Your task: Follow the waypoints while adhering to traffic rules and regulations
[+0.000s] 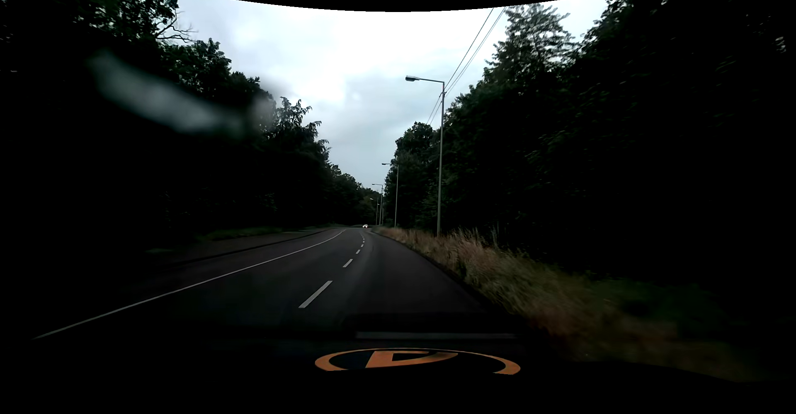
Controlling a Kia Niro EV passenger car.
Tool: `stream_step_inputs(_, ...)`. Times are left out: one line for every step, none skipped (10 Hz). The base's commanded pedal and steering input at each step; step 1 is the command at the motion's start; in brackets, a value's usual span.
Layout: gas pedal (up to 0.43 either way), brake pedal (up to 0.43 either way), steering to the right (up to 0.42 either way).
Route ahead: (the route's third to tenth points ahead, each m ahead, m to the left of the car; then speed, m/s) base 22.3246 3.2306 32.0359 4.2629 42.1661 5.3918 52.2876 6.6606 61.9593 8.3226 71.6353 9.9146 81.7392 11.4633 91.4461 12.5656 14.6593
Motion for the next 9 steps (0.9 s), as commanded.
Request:
stream_step_inputs(0.358, 0.0, -0.026)
stream_step_inputs(0.358, 0.0, -0.026)
stream_step_inputs(0.358, 0.0, -0.025)
stream_step_inputs(0.35, 0.0, -0.023)
stream_step_inputs(0.35, 0.0, -0.024)
stream_step_inputs(0.35, 0.0, -0.027)
stream_step_inputs(0.35, 0.0, -0.029)
stream_step_inputs(0.339, 0.0, -0.029)
stream_step_inputs(0.339, 0.0, -0.027)
